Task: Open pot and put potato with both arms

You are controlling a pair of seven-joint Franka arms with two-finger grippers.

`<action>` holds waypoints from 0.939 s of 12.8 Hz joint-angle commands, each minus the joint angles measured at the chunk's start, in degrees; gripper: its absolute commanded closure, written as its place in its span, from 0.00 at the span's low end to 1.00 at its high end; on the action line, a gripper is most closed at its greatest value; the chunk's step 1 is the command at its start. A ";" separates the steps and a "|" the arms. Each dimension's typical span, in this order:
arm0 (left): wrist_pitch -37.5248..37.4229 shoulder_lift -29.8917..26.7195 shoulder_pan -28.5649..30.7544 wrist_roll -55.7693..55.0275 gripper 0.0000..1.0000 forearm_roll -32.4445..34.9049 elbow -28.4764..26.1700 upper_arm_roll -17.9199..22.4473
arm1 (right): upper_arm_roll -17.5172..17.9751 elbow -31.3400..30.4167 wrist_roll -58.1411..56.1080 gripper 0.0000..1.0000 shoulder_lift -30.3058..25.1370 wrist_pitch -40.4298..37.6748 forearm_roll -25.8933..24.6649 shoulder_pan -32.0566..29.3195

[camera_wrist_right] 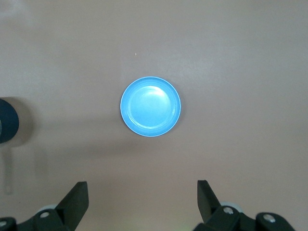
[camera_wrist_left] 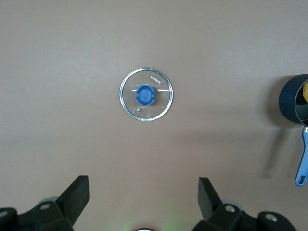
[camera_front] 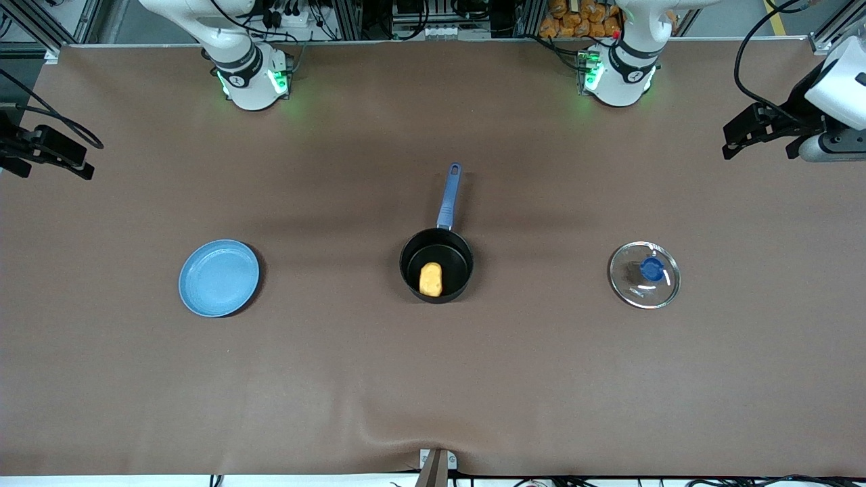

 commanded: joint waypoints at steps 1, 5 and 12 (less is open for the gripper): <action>-1.62 0.34 0.42 -0.20 0.00 0.02 1.32 -0.28 | 0.18 -0.43 -0.09 0.00 -1.24 0.63 -0.80 0.48; -1.97 0.34 0.42 -3.36 0.00 -0.07 1.32 -0.28 | 0.09 -0.52 0.09 0.00 -1.15 0.55 -0.19 0.31; -2.50 0.34 0.60 -3.63 0.00 -0.07 1.23 -0.28 | -0.17 -0.60 0.09 0.00 -1.15 0.46 1.48 -0.74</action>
